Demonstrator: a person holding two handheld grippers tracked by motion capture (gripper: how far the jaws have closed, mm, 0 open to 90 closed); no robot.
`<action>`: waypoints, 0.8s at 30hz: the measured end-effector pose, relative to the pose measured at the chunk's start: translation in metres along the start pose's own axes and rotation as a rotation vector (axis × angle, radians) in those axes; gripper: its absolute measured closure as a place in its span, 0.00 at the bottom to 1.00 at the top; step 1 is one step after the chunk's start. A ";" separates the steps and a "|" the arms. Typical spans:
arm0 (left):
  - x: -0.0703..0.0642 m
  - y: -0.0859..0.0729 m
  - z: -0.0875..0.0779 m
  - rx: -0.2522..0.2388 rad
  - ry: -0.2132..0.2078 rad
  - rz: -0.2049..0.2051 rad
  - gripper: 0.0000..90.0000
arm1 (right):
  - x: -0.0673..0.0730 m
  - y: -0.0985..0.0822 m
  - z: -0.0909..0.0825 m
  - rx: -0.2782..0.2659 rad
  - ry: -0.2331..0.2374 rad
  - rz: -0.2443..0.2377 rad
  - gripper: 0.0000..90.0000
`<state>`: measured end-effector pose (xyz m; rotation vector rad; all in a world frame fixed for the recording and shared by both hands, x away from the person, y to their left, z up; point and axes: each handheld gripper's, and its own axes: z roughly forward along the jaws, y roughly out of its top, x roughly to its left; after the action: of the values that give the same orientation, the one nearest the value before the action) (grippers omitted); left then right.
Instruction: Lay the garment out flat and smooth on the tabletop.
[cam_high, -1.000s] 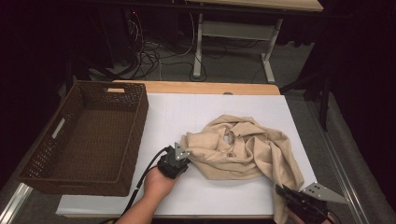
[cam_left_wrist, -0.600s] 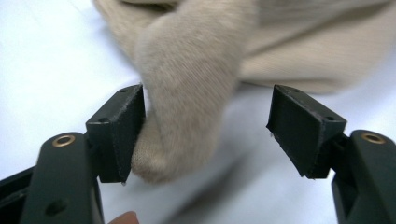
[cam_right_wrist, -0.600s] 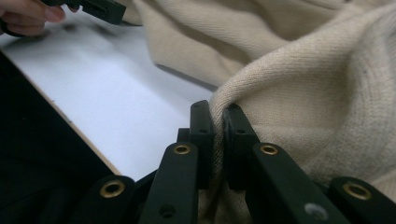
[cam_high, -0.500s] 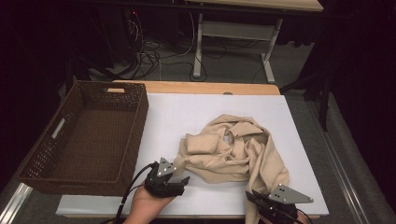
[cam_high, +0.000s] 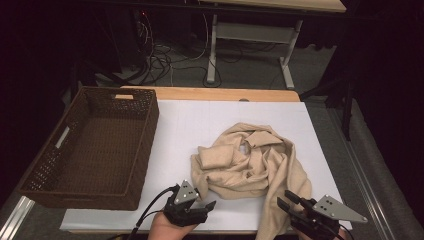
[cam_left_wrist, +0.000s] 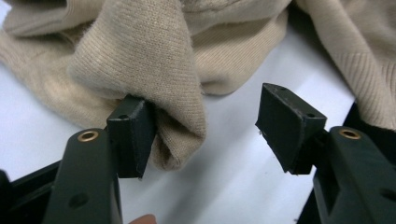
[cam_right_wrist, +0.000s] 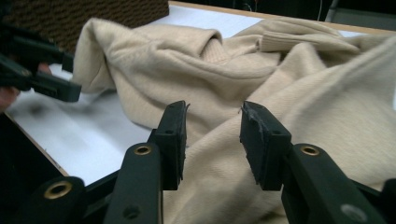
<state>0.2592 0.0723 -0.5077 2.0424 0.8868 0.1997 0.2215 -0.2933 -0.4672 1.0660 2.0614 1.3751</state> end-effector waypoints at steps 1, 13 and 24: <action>0.002 0.000 0.003 0.006 0.005 0.007 0.39 | -0.005 0.001 -0.001 -0.005 -0.006 0.013 0.66; 0.030 0.022 0.034 0.121 0.094 0.015 0.83 | -0.050 0.002 0.014 -0.052 -0.042 0.060 0.55; 0.052 -0.006 -0.002 0.015 0.083 -0.002 0.81 | -0.078 0.038 0.036 -0.005 -0.225 0.055 0.52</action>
<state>0.2937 0.1099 -0.5210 2.0597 0.9440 0.2785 0.3079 -0.3273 -0.4511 1.2241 1.8776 1.2235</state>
